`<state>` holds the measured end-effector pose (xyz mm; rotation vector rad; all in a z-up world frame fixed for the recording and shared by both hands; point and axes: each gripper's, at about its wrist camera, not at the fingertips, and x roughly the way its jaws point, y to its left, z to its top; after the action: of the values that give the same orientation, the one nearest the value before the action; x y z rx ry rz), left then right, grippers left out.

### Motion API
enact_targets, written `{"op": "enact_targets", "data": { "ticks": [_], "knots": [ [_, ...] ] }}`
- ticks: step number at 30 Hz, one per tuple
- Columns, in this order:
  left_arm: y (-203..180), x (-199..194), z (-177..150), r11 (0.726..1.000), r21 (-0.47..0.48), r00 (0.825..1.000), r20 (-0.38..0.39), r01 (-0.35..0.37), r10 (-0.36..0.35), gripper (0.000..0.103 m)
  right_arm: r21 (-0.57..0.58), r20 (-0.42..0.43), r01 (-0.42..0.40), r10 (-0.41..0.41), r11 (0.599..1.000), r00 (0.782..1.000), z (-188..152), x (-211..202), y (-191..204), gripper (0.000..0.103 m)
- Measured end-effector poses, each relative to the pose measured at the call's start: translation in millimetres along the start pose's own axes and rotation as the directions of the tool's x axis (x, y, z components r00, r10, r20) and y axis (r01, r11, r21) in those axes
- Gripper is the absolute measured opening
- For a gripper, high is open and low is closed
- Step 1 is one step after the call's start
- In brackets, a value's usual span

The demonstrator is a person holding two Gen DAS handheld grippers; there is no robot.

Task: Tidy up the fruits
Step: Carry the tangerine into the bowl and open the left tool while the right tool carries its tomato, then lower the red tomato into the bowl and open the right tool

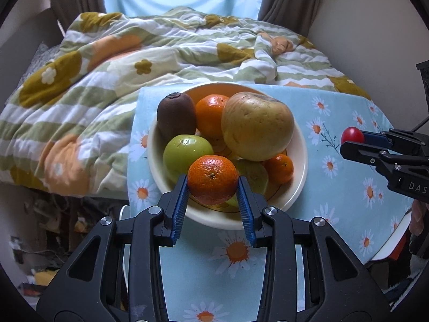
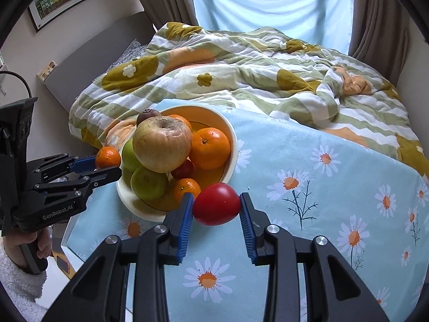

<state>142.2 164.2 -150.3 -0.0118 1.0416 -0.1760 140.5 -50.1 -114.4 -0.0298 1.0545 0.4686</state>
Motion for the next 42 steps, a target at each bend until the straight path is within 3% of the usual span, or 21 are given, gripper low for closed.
{"op": "enact_targets", "data": {
  "ticks": [5, 7, 8, 9, 24, 36, 42],
  "knots": [
    [2.8, 6.5, 2.9, 0.999, 0.036, 1.0, -0.01, -0.026, 0.027, 0.043, 0.027, -0.006, 0.016, -0.016, 1.0, 1.0, 1.2, 4.4, -2.4, 0.032],
    [4.3, 5.4, 3.5, 0.999, 0.032, 1.0, -0.002, -0.02, 0.021, 0.06, 0.035, -0.006, 0.021, -0.021, 0.999, 1.0, 1.9, 5.2, -3.8, 0.032],
    [5.4, 3.4, 4.3, 0.999, 0.028, 1.0, 0.008, -0.021, 0.021, 0.093, 0.039, -0.006, 0.023, -0.023, 0.999, 1.0, 2.2, 5.7, -4.3, 0.032],
    [6.7, 1.5, 5.3, 1.0, 0.025, 1.0, 0.015, -0.019, 0.018, 0.103, 0.043, -0.006, 0.025, -0.025, 0.999, 1.0, 2.5, 5.6, -4.8, 0.032],
    [12.0, -10.8, 7.0, 1.0, 0.008, 1.0, -0.011, -0.027, 0.027, 0.103, 0.017, -0.007, 0.002, -0.002, 1.0, 1.0, 6.3, 13.5, -11.0, 0.032],
    [17.9, -16.7, 0.6, 1.0, -0.007, 1.0, -0.02, -0.022, 0.022, 0.103, -0.153, 0.011, -0.076, 0.078, 0.985, 0.997, 15.5, 42.0, 4.4, 0.032],
    [19.9, -12.9, -1.3, 1.0, -0.007, 0.999, -0.031, -0.015, 0.015, 0.103, -0.24, 0.007, -0.07, 0.074, 0.968, 0.997, 11.4, 52.4, 11.5, 0.032]
  ]
}}
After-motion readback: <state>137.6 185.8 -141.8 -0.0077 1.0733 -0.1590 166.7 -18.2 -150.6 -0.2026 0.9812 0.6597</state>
